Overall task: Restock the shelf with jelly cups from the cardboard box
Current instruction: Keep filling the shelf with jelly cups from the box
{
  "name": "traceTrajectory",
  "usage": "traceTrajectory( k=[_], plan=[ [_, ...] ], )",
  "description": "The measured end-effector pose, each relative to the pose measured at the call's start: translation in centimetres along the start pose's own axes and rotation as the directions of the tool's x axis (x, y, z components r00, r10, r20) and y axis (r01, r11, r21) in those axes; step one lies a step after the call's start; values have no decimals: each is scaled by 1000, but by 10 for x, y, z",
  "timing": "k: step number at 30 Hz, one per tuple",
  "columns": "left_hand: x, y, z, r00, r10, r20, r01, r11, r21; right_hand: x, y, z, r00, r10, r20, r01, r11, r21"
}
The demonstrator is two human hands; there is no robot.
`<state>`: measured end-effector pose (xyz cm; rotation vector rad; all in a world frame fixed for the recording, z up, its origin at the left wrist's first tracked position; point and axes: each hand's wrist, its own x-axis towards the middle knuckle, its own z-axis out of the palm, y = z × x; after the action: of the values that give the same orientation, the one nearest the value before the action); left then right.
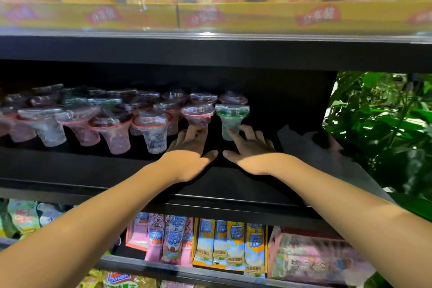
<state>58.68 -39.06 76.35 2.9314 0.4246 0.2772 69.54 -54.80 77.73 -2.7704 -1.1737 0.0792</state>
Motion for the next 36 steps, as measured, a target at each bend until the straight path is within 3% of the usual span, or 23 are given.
traceTrajectory(
  k=[25,32,36],
  plan=[
    [-39,-23,-20,984,166,61,-162,985,-59,-40,-35,4,996,89,11,-89,994,55],
    [-61,-29,-23,974,227,15,-225,971,-85,-65,-59,6,987,162,-19,-162,987,8],
    [-86,-38,-29,972,234,-22,-235,968,-87,-85,-74,2,993,110,-43,-110,994,-8]
  ],
)
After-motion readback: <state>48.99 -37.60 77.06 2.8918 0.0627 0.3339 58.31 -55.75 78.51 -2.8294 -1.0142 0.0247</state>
